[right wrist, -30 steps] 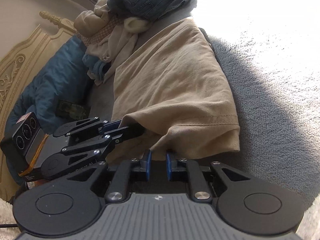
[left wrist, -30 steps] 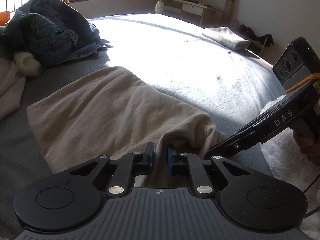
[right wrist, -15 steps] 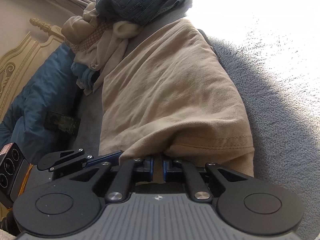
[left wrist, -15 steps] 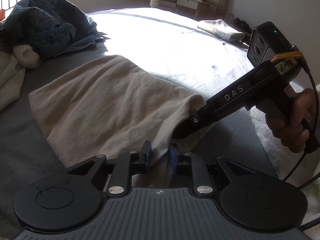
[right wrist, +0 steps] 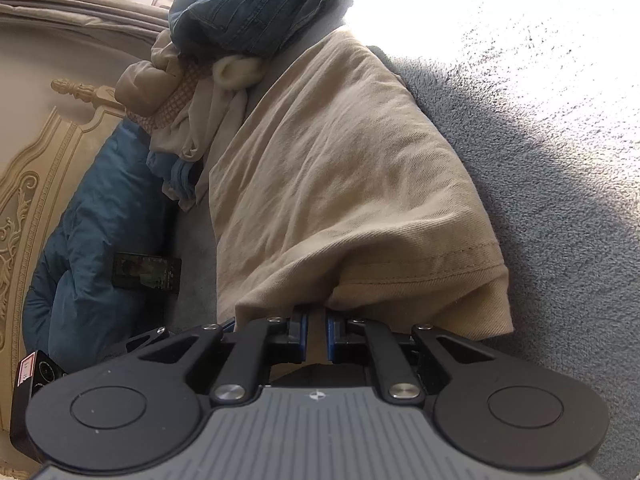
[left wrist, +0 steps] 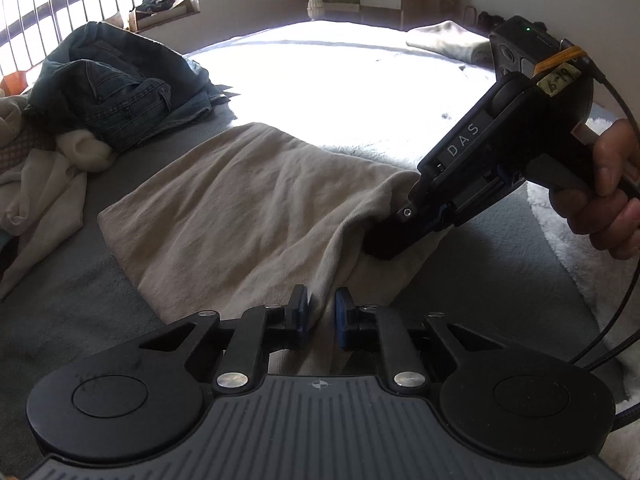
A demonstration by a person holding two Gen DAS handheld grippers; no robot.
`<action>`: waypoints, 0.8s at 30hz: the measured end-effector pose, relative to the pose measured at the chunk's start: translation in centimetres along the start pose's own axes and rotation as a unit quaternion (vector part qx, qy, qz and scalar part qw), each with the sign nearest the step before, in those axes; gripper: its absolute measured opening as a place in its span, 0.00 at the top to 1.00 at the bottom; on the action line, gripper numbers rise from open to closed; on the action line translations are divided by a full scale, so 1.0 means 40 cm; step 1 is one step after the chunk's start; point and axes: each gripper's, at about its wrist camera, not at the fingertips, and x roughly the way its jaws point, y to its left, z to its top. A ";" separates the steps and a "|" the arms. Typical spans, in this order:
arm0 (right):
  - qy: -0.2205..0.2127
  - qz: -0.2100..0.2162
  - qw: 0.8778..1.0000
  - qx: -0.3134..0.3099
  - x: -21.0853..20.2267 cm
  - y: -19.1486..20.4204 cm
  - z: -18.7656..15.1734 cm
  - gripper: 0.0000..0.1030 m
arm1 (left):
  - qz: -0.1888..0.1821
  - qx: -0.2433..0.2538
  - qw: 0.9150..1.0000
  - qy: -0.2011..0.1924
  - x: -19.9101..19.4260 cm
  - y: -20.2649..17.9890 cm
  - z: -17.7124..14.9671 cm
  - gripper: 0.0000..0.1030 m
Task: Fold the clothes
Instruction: 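Hold the stack edge with the left tool while the right tool pushes the fabric, then press the right tool along the beige stack end to tuck loose fabric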
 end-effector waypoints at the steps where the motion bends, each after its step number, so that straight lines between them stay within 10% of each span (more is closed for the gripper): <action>1: 0.000 -0.002 1.000 -0.002 0.002 0.001 0.000 0.91 | 0.000 0.006 1.000 -0.006 -0.007 -0.003 0.001 0.96; 24: 0.000 -0.010 0.999 0.046 -0.086 -0.028 0.012 0.89 | -0.024 0.017 0.999 0.027 0.031 -0.010 -0.044 0.98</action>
